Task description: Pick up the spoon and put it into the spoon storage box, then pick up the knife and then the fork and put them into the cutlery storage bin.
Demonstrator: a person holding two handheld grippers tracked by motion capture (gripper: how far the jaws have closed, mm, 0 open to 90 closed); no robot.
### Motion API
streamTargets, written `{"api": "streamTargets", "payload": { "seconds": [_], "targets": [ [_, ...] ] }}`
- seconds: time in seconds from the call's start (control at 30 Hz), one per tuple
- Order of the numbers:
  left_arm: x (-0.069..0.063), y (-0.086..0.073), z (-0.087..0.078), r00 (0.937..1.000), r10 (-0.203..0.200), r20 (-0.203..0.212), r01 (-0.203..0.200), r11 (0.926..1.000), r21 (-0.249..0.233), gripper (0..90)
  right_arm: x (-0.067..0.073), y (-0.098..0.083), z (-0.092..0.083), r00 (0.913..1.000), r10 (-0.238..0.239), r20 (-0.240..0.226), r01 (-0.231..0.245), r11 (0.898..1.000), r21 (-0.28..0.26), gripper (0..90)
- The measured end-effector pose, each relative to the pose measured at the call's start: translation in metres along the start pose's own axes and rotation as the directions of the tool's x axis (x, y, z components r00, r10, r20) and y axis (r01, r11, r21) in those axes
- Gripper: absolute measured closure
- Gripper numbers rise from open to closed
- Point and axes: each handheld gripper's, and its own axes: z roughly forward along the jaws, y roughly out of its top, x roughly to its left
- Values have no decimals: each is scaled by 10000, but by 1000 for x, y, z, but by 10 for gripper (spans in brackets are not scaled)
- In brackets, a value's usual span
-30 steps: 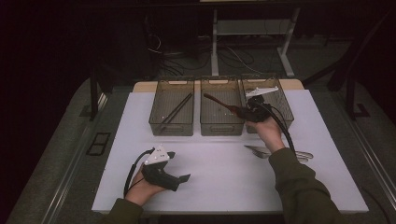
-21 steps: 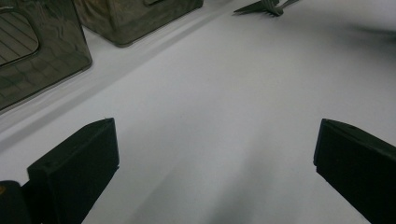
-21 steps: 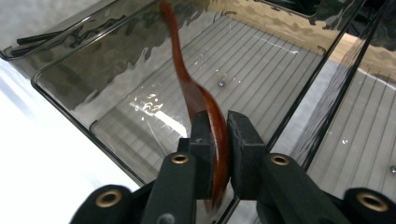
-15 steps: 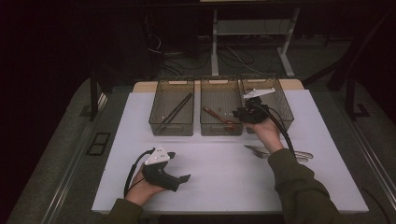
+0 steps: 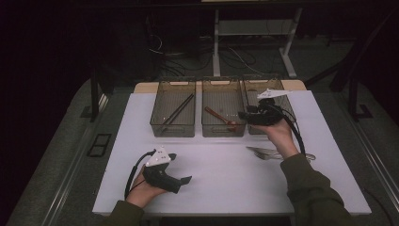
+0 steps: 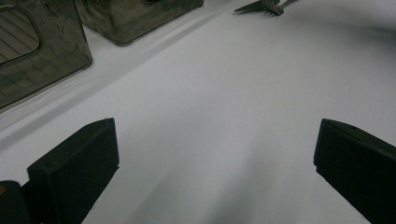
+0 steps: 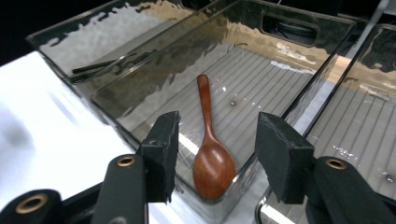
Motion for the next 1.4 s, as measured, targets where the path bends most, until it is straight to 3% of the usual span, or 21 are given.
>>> {"api": "streamTargets", "payload": {
  "seconds": [0.43, 1.17, 1.4],
  "targets": [
    [3, -3, -3, 9999, -123, -12, 123, 9999, -100, 0, 1, -21, -34, 9985, -164, -524, 154, 9997, -190, 494],
    [1, -2, -5, 9998, -104, -176, 103, 9999, -76, 0, -15, -77, -81, 9989, -359, -309, 378, 9973, 628, 814],
    [1, -2, -5, 9998, -73, -201, 71, 9999, -87, 0, -22, -91, -91, 9994, -264, -223, 282, 9960, 844, 846]
  ]
}}
